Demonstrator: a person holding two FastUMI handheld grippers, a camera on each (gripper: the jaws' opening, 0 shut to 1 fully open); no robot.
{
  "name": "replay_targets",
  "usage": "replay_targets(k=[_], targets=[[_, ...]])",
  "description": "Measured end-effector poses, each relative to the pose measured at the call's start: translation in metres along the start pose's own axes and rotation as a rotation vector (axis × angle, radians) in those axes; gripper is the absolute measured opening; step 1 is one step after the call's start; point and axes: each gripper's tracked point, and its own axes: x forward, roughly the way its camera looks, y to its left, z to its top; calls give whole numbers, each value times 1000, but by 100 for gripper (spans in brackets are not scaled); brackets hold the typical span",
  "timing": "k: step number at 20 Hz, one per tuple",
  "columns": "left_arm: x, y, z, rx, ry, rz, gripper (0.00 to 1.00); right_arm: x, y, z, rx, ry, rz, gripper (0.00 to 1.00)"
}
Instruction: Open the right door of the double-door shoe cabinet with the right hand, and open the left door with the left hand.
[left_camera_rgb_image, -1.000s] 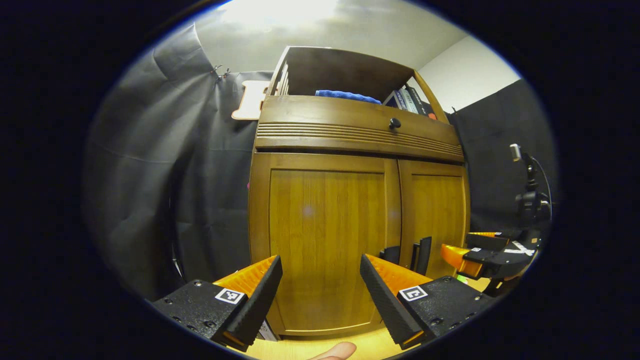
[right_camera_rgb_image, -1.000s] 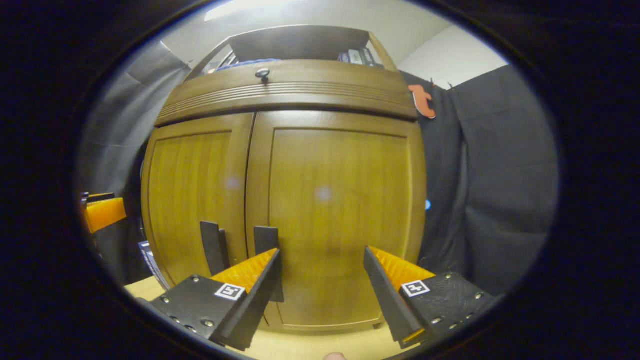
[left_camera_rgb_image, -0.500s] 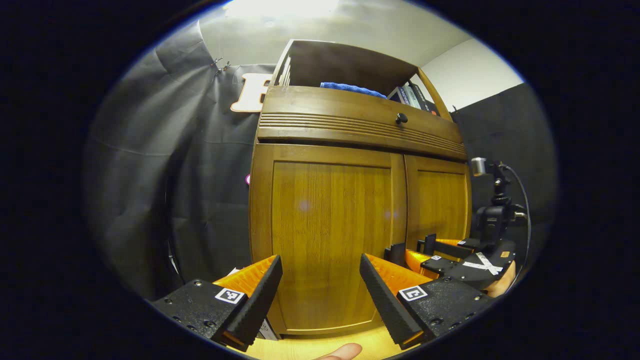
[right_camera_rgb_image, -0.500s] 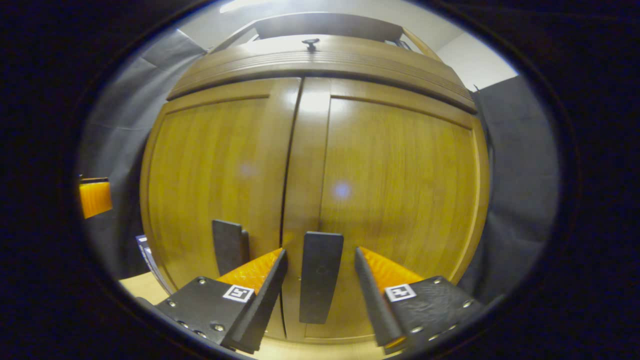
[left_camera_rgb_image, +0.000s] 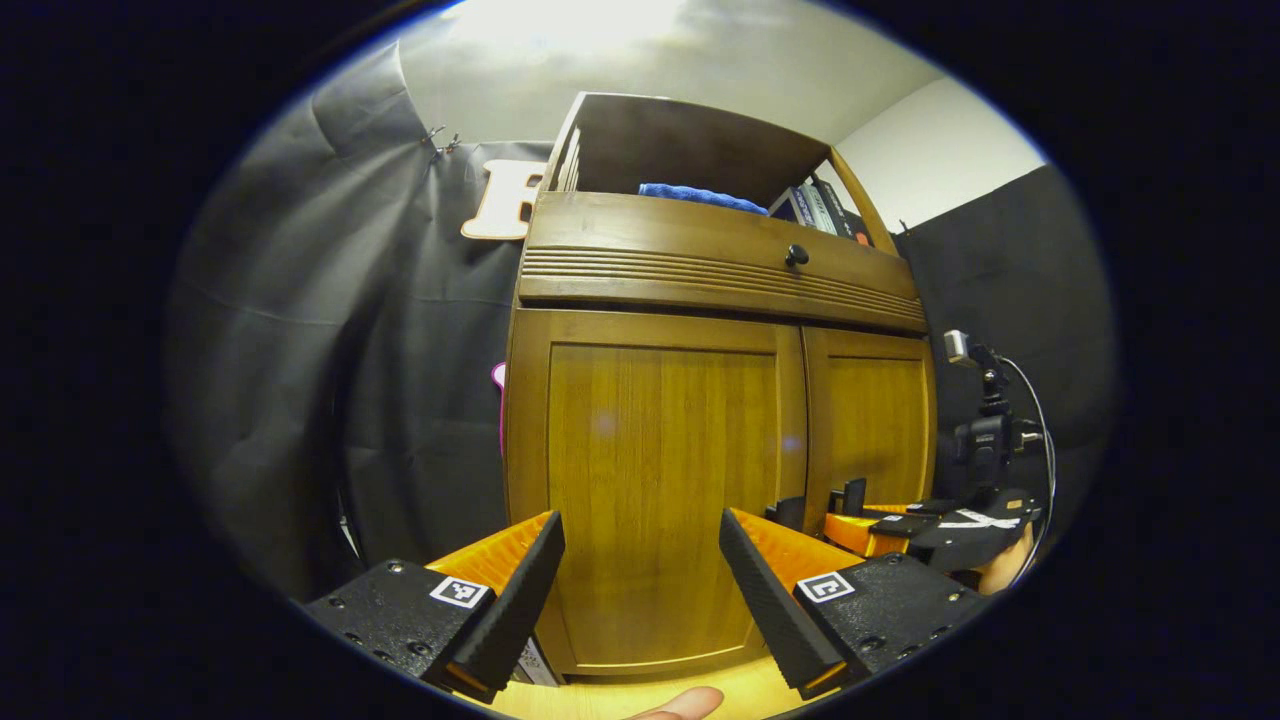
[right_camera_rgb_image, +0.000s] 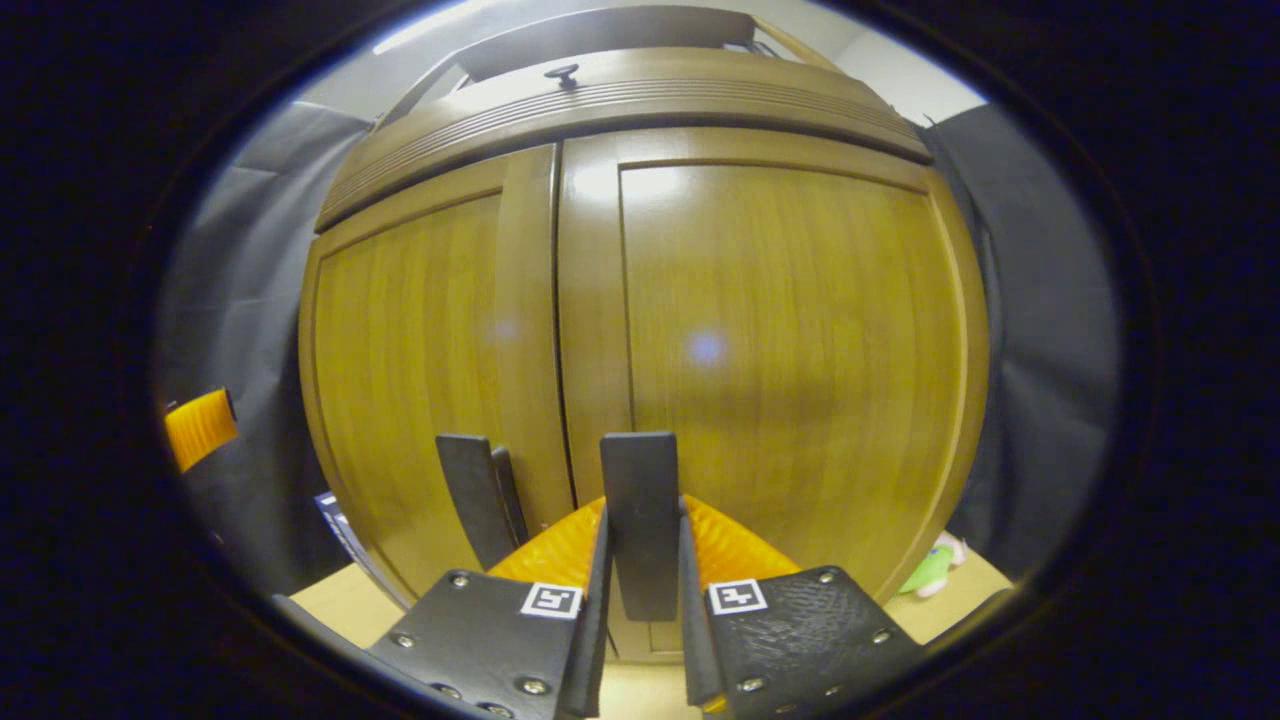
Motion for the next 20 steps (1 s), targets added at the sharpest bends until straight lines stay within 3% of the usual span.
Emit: replay_targets(k=[2, 16, 17, 20], targets=[[-1, -1, -1, -4, 2, -2, 98, 0, 0, 1, -2, 2, 6, 20], [0, 1, -1, 3, 3, 0, 98, -64, -14, 7, 36, 30, 85, 20], [0, 1, 0, 3, 1, 2, 98, -68, -16, 9, 33, 26, 93, 16], [-1, -2, -1, -2, 1, -4, 98, -85, -24, 10, 29, 24, 99, 20]])
